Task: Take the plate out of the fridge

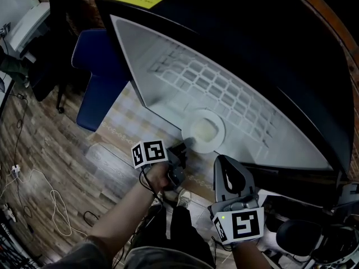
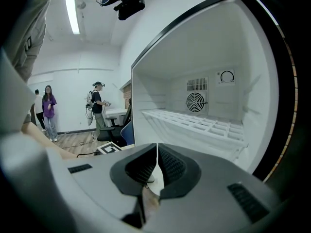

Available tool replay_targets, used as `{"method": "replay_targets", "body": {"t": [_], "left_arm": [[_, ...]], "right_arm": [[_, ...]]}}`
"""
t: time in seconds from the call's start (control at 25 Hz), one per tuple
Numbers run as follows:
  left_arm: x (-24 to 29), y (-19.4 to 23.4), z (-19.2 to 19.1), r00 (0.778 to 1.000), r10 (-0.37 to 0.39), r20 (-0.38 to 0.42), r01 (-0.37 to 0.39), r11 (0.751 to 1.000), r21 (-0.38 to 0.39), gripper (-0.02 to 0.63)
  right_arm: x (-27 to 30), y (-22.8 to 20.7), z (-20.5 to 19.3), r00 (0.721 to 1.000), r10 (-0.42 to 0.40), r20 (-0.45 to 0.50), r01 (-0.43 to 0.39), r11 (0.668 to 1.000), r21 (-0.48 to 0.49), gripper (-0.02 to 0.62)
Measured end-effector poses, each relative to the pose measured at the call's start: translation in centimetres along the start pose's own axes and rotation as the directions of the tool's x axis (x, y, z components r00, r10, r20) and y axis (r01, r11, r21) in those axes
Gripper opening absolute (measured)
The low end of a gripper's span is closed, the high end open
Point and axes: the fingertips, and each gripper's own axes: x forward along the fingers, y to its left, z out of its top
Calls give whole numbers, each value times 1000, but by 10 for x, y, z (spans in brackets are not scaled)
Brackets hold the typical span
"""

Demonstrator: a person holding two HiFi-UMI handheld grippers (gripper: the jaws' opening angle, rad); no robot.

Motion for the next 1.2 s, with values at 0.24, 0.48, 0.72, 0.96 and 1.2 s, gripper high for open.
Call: {"method": "replay_targets", "body": {"t": [0.24,0.48,0.72,0.96,1.2], "left_arm": [[0,-3,3,1000,14,20,-14,999,-29,29],[-3,-13,4,999,11,31,-10,999,-39,25],[-29,-26,7,998,-5,58,8,998,-64,25],[-54,-57,19,994,-39,105,46,997,-65,25],[-111,-94,21,986,-81,144,87,995,-42,25]], "right_arm": [[-3,-3,1,1000,-5,4,5,1000,10,31],[-11,-3,6,1000,-3,19,3,1000,0,31],[-23,0,27,999,-5,54,6,1000,-19,31],[-28,-5,59,994,9,109,-4,999,-44,31],[-44,21,98,981,49,188,-47,999,-19,31]]}}
